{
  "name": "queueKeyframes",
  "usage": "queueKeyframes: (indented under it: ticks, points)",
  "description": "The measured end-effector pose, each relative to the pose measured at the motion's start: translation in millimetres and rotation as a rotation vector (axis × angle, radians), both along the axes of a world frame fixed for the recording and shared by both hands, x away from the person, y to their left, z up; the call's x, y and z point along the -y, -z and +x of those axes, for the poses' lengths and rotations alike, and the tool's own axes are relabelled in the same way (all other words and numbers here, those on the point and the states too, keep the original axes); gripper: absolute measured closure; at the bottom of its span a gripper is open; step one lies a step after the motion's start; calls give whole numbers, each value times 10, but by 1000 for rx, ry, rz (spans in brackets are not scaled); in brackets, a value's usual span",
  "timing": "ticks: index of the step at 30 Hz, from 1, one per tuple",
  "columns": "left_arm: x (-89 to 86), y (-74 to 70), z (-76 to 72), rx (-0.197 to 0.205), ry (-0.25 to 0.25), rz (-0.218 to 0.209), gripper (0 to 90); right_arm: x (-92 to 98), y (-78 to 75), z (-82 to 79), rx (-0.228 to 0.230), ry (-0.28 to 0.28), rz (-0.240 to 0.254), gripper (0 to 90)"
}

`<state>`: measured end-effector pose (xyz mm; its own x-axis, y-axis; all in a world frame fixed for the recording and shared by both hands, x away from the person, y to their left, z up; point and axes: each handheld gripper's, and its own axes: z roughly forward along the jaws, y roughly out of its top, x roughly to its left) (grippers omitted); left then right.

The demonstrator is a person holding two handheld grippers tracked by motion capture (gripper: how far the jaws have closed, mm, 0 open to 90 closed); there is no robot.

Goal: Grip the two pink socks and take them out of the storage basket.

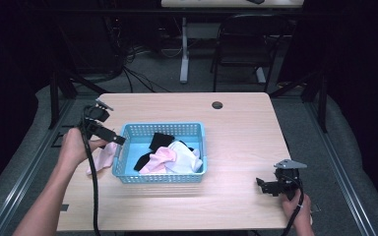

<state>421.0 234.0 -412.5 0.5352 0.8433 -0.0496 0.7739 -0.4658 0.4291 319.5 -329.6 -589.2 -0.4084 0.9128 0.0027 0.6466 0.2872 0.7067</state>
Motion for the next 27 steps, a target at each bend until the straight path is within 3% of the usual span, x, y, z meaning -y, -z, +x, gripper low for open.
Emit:
queueKeyframes:
  ticks: [9, 27]
  points:
    - [457, 131, 83, -20, 103, -16, 0, 1, -1, 0, 0, 0, -3, 0]
    - [888, 495, 141, -86, 188, -47, 0, 1, 0, 0, 0, -1, 0, 0]
